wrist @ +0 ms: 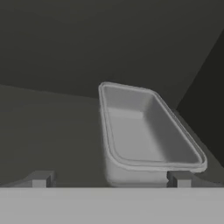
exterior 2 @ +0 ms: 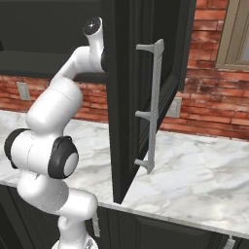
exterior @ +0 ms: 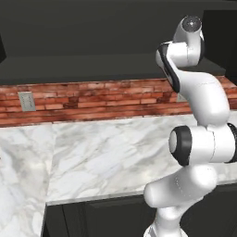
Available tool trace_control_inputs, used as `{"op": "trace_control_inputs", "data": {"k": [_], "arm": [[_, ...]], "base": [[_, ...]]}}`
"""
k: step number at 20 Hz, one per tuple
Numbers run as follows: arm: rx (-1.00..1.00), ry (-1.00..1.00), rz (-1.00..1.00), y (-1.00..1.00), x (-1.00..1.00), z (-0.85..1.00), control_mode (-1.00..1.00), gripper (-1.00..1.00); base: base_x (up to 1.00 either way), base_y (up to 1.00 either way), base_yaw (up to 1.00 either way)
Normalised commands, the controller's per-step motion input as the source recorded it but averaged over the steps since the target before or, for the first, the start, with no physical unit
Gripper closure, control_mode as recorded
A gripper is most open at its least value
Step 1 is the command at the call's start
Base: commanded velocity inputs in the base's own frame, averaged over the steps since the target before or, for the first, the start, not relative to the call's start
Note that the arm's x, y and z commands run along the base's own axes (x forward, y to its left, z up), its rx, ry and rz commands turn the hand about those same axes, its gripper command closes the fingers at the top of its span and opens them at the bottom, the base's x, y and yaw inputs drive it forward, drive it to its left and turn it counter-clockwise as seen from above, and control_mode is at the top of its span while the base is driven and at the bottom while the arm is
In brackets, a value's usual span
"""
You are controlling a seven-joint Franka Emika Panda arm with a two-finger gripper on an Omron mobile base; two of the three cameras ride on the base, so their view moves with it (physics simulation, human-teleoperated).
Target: Retrieve the tupperware and aluminum foil from the cabinet and place them on the dining counter near the plate with carrot and cucumber to prepare for storing leftovers.
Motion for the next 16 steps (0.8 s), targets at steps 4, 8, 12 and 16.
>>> {"op": "trace_control_inputs", "data": {"k": [4, 8, 12, 16], "arm": [[0.01, 0.00, 0.00, -0.12, 0.67, -0.01, -1.00, -1.00], [0.00, 0.00, 0.01, -0.06, 0.67, 0.00, -1.00, -1.00], [0.00, 0.09, 0.00, -0.09, 0.59, -0.05, -1.00, -1.00], [0.00, 0.12, 0.00, -0.16, 0.48, -0.18, -1.00, -1.00]], "base": [[0.00, 0.00, 0.00], [0.00, 0.00, 0.00], [0.00, 0.00, 0.00], [0.00, 0.00, 0.00]]}}
